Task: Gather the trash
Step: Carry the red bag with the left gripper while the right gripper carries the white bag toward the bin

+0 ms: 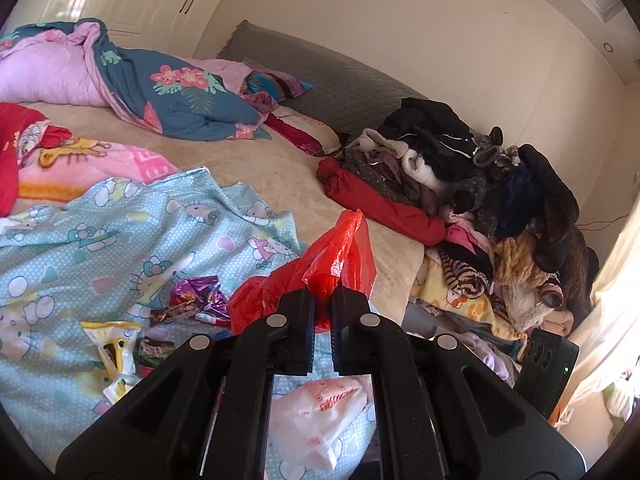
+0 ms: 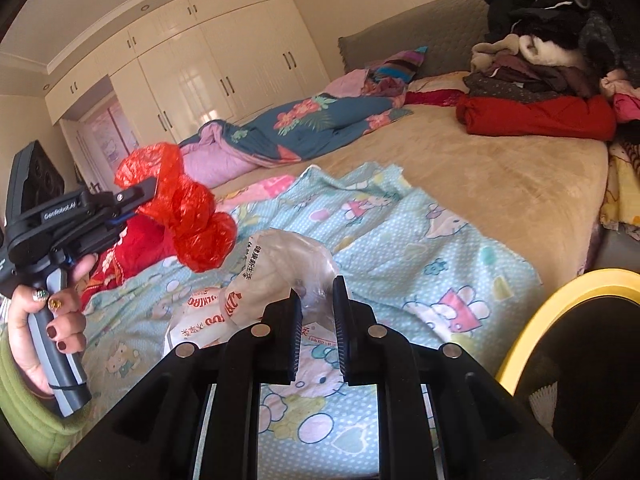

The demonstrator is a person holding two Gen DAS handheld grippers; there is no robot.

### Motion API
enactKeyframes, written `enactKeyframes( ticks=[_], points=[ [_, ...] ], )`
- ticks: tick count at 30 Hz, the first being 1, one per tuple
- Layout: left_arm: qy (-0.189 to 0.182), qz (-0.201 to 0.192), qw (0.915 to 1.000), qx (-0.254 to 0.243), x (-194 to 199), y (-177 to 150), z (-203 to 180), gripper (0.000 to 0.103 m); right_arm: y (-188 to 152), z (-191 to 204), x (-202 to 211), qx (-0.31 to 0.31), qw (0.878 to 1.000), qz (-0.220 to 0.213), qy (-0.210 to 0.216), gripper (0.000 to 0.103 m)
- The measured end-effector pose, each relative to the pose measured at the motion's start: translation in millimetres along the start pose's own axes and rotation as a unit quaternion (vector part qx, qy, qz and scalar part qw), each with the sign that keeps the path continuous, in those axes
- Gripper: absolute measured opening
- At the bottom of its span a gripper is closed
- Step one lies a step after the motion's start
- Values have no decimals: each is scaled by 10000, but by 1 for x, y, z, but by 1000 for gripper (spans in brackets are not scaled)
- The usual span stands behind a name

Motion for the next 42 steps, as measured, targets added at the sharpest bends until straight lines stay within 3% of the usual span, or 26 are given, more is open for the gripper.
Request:
enactKeyframes(
  ticks=[18, 42],
  points=[
    [-371, 281, 9984, -319, -16, -35, -49, 2, 2, -85, 52, -852, 9924, -308, -834, 14],
    [-748, 749, 9917, -728, -42, -87, -105, 2, -11, -173, 130, -1703, 9692, -677, -1646, 14]
  ],
)
Point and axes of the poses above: each gripper's, at about its wrist camera, not at the fingertips, and x roughly against the way its jaws point, z to its left, y to its top, the point moved 10 cm from there along -x, roughly the way its jaws point, and after that the axes turned 12 degrees about x, right-handed, at the moved point
